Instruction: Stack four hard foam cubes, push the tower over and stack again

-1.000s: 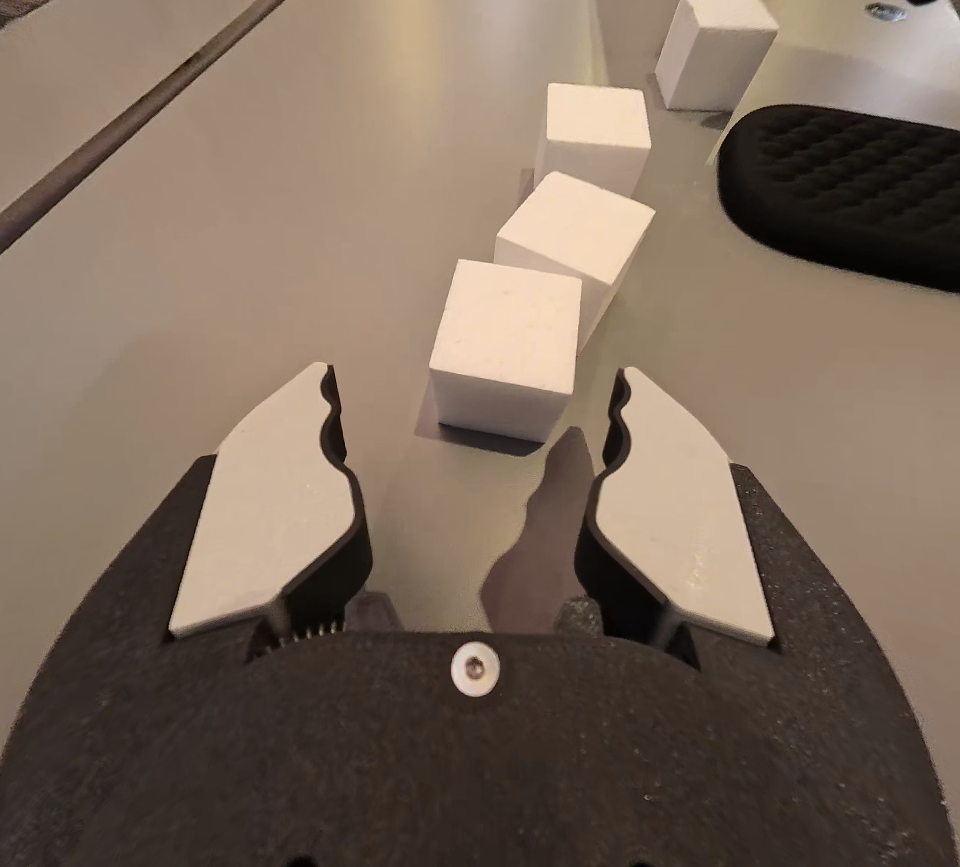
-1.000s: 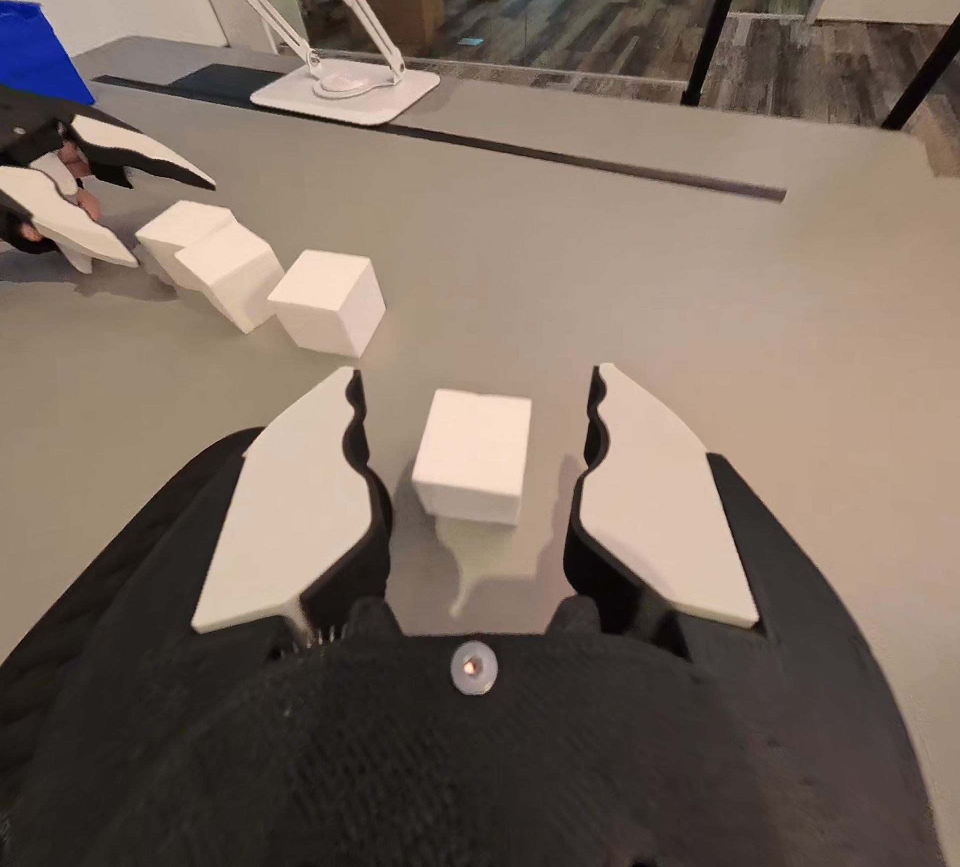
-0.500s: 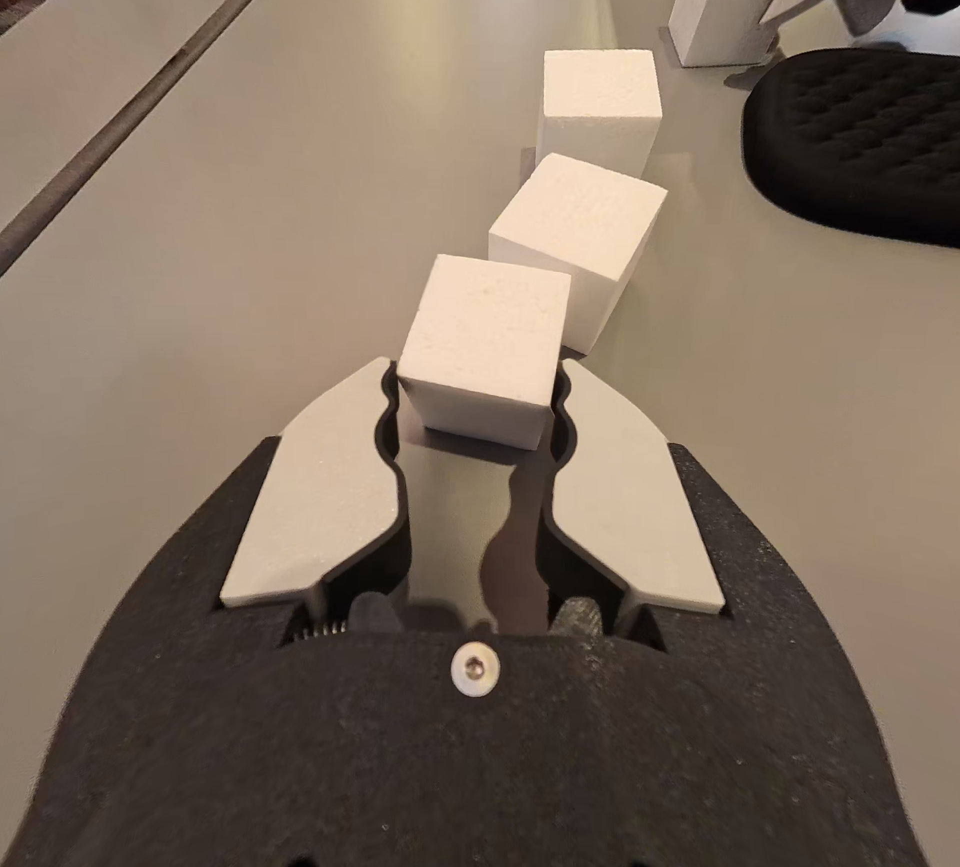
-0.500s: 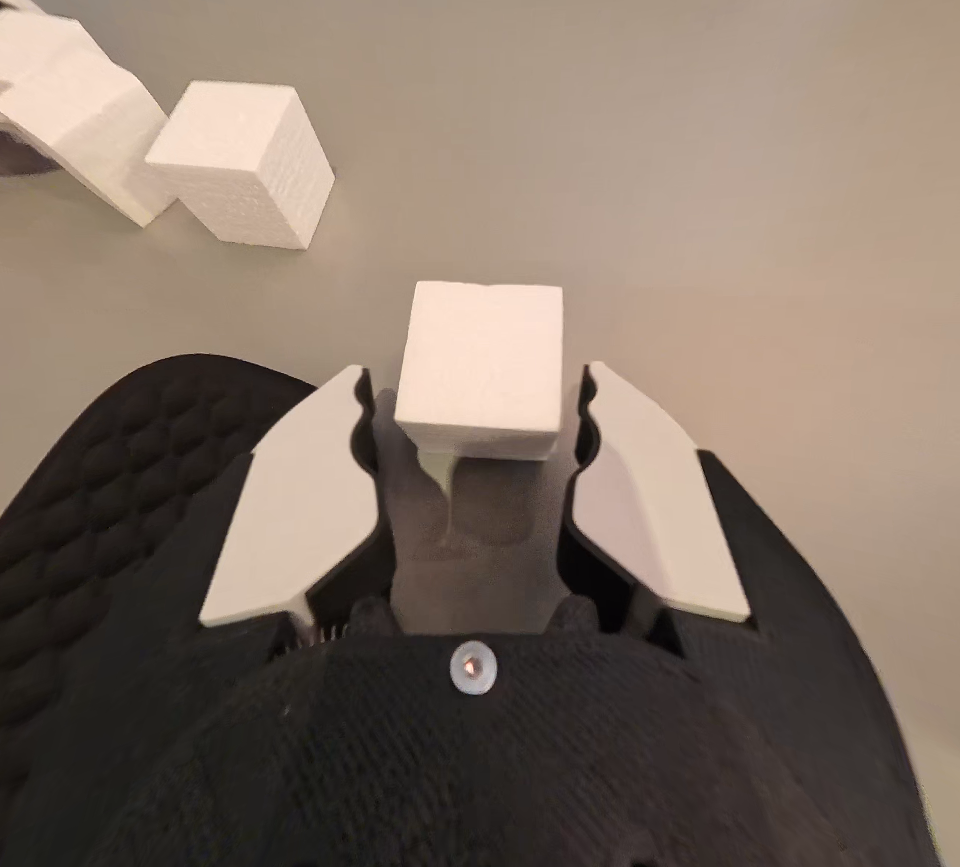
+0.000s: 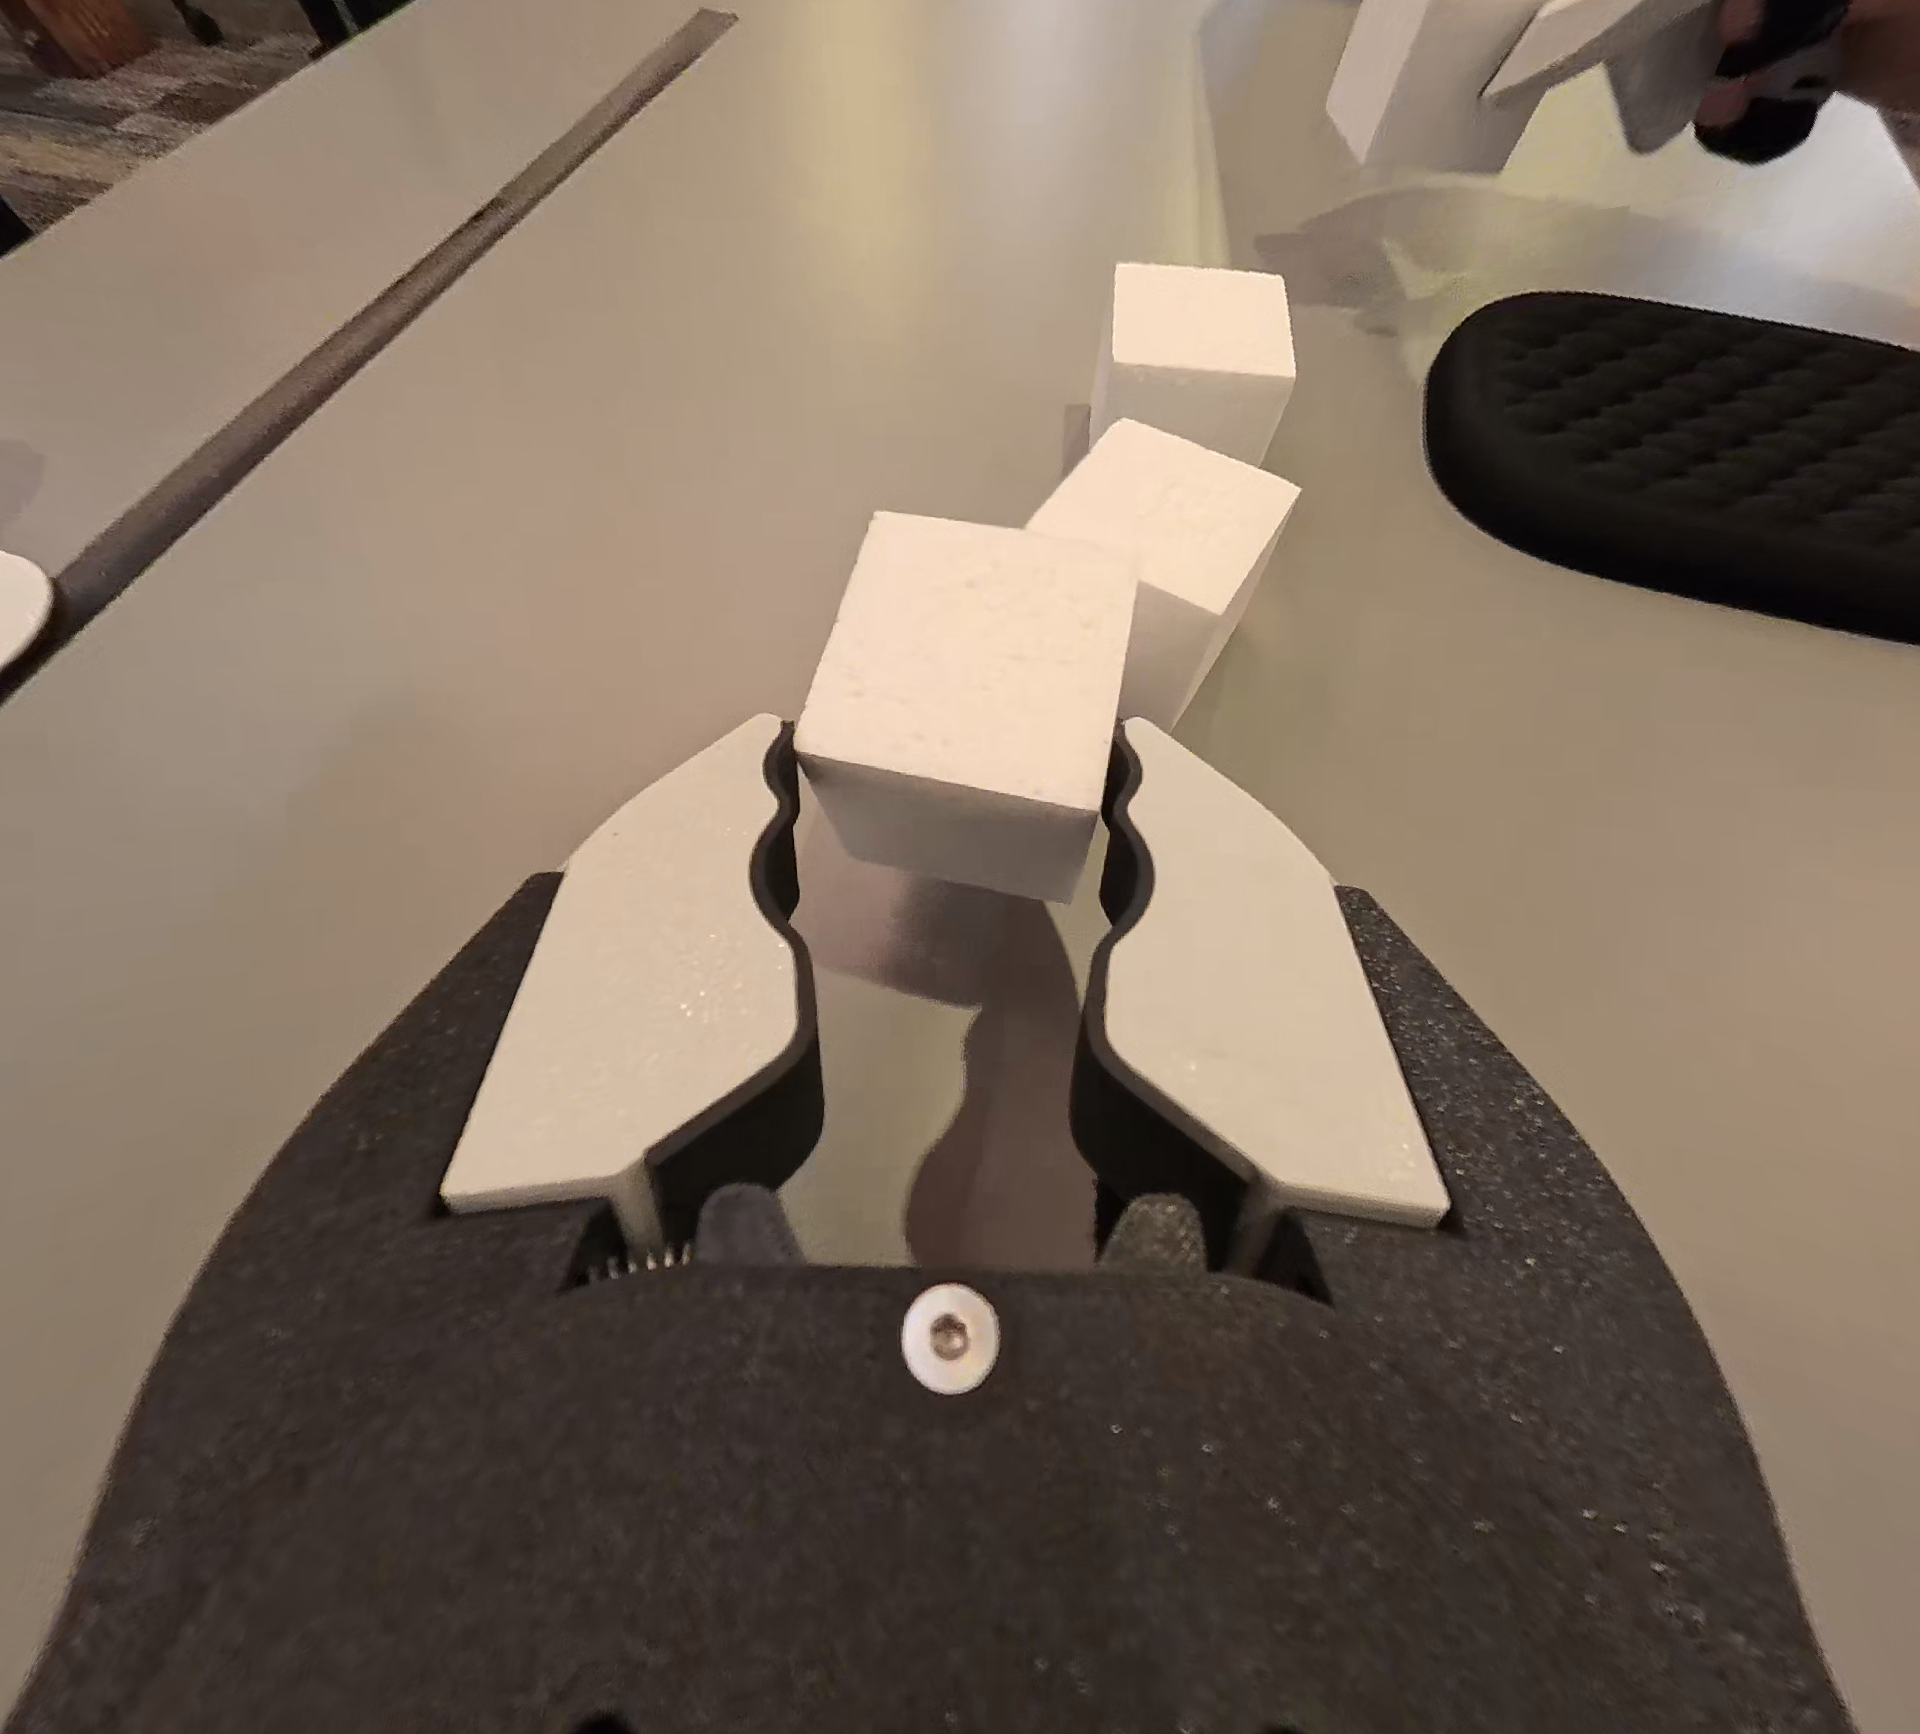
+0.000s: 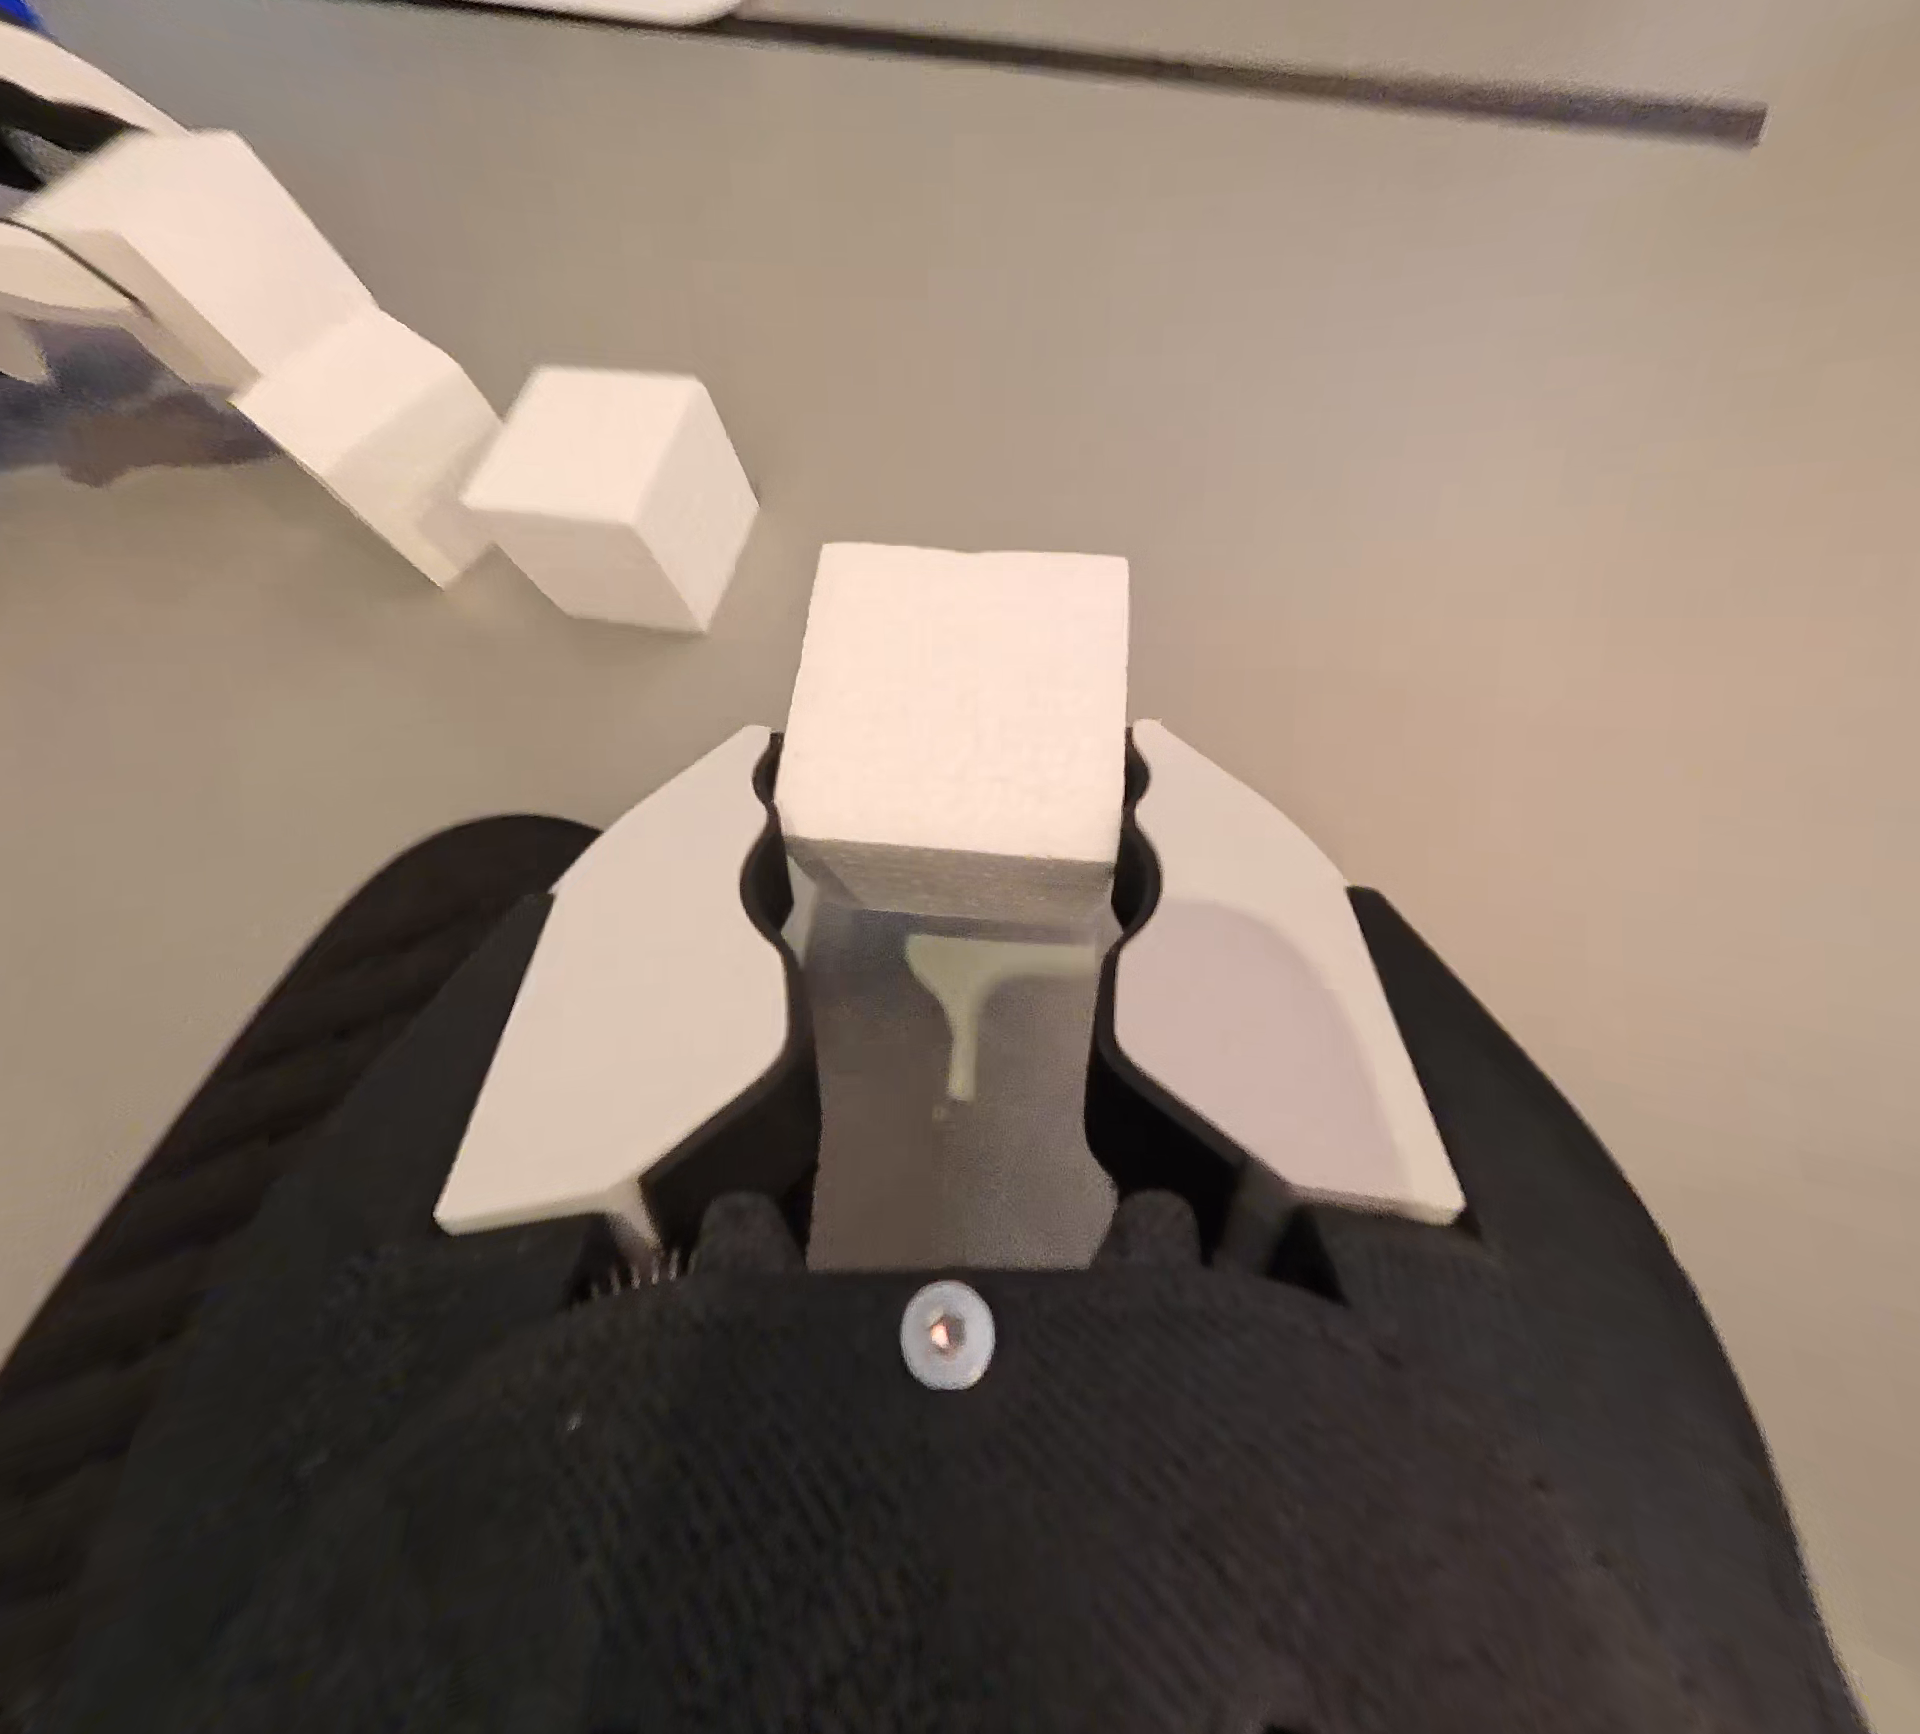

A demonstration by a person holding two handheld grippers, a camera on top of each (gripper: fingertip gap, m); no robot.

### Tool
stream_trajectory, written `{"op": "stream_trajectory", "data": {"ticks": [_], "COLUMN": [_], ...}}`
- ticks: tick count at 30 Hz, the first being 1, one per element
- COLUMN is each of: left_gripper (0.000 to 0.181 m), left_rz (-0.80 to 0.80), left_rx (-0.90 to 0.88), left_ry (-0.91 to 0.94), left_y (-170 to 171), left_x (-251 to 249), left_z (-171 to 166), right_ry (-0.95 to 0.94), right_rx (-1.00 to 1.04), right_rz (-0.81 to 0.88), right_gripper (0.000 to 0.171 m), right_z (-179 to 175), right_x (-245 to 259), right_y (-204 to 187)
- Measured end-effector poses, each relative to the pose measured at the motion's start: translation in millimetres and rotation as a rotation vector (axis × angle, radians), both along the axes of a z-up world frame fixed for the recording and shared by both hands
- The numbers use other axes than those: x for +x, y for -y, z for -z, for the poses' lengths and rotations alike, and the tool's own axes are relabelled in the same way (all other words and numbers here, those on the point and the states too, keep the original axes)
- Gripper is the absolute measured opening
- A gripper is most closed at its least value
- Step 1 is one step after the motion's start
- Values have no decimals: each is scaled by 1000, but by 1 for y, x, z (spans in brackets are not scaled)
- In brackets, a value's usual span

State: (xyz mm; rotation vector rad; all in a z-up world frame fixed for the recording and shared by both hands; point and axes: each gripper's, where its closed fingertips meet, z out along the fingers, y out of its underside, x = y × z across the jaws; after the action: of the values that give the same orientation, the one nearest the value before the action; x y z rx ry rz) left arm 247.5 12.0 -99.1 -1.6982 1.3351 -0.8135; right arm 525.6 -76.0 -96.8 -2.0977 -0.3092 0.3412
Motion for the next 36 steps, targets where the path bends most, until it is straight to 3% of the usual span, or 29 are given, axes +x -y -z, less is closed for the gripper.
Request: {"op": "stream_trajectory", "data": {"ticks": [6, 13, 18, 21, 24, 31, 36], "left_gripper": [56, 56, 56, 56, 56, 56, 56], "left_rz": [-5, -6, -38, -69, -104, -119, -77], "left_rx": [20, 26, 26, 38, 64, 25, 58], "left_ry": [13, 2, 4, 22, 35, 222, 214], "left_y": [-1, 0, -8, -15, -21, -12, 6], "left_x": [-10, -15, -27, -40, -56, -70, -52], "left_z": [-17, -20, -25, -36, -50, -100, -119], "right_ry": [-39, -81, -114, -125, -76, 42, 51], "right_rx": [110, 169, 169, 110, 29, -80, 2], "right_rz": [-129, -294, -591, -797, -898, -923, -903], "right_gripper": [61, 61, 61, 61, 61, 61, 76], "right_z": [-58, -89, -100, -93, -69, -12, -21], "right_x": [-28, -68, -131, -178, -209, -224, -212], "right_y": [-17, -28, -35, -38, -45, -54, -50]}}
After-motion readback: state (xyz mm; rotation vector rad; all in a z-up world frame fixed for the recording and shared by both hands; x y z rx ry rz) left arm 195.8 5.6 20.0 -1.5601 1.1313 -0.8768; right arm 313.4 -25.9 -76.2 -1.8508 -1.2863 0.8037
